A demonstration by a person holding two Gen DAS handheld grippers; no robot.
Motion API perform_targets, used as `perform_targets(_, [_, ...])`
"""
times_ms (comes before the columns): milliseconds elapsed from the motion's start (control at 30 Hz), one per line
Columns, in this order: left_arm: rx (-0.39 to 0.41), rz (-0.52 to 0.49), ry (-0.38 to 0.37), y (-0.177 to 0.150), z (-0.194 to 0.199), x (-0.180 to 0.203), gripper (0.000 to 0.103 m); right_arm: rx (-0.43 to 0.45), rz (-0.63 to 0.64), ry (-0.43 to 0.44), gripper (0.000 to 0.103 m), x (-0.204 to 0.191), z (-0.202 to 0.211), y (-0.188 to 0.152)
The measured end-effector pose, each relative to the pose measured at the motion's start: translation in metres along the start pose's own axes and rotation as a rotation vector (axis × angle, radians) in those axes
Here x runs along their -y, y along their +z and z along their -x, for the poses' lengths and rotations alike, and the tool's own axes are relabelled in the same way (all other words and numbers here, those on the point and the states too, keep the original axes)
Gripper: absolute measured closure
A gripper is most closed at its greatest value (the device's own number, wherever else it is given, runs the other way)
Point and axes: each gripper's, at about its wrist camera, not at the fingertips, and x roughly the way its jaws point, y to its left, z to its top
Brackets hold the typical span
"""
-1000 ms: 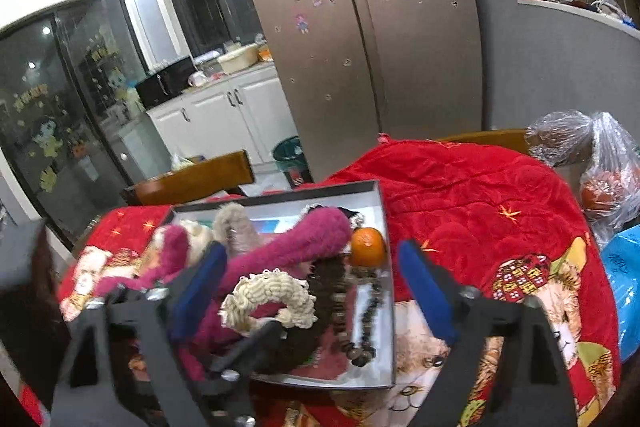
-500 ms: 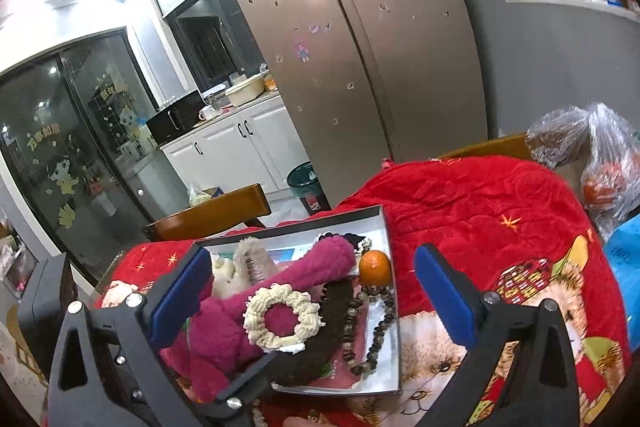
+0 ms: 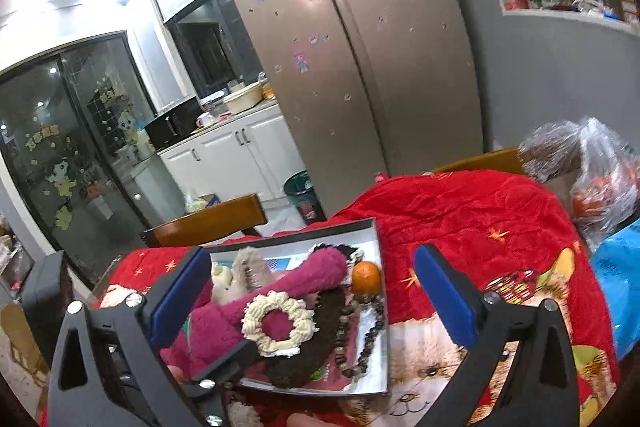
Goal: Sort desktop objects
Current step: 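Lower both items into the black box and open both tools, then withdraw both open tools from the box back over the table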
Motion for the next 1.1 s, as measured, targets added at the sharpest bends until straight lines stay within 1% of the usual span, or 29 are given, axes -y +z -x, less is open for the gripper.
perform_targets(133, [0.031, 0.005, 0.022, 0.005, 0.016, -0.007, 0.0, 0.028, 0.055, -0.055, 0.0, -0.009, 0.009, 0.003])
perform_targets(300, [0.087, 0.042, 0.024, 0.012, 0.051, -0.017, 0.0, 0.066, 0.146, -0.064, 0.0, -0.033, 0.022, 0.002])
perform_targets(333, [0.095, 0.056, 0.022, 0.011, 0.059, -0.02, 0.0, 0.097, 0.172, -0.062, 0.0, -0.042, 0.029, 0.0])
perform_targets(400, [0.109, 0.081, 0.012, 0.009, 0.076, -0.025, 0.0, 0.13, 0.238, -0.085, 0.0, -0.058, 0.039, -0.005])
perform_targets(467, [0.118, 0.084, 0.014, 0.006, 0.094, -0.03, 0.0, 0.143, 0.305, -0.096, 0.0, -0.074, 0.051, -0.01])
perform_targets(533, [0.128, 0.088, 0.034, -0.001, 0.112, -0.035, 0.0, 0.155, 0.322, -0.081, 0.0, -0.086, 0.067, -0.016])
perform_targets(567, [0.128, 0.094, 0.045, -0.006, 0.12, -0.038, 0.0, 0.163, 0.331, -0.088, 0.0, -0.092, 0.073, -0.019])
perform_targets(633, [0.119, 0.113, 0.055, -0.018, 0.138, -0.046, 0.0, 0.199, 0.35, -0.135, 0.0, -0.107, 0.089, -0.03])
perform_targets(700, [0.114, 0.139, 0.061, -0.033, 0.158, -0.057, 0.0, 0.207, 0.347, -0.165, 0.0, -0.119, 0.103, -0.041])
perform_targets(767, [0.12, 0.156, 0.084, -0.046, 0.176, -0.064, 0.0, 0.213, 0.322, -0.173, 0.0, -0.128, 0.12, -0.053])
perform_targets(867, [0.127, 0.159, 0.126, -0.068, 0.204, -0.074, 0.0, 0.214, 0.295, -0.162, 0.0, -0.135, 0.146, -0.066])
perform_targets(967, [0.132, 0.15, 0.17, -0.091, 0.227, -0.079, 0.0, 0.251, 0.295, -0.171, 0.0, -0.14, 0.177, -0.083])
perform_targets(1100, [0.132, 0.159, 0.176, -0.13, 0.251, -0.082, 0.0, 0.24, 0.288, -0.168, 0.0, -0.138, 0.207, -0.108])
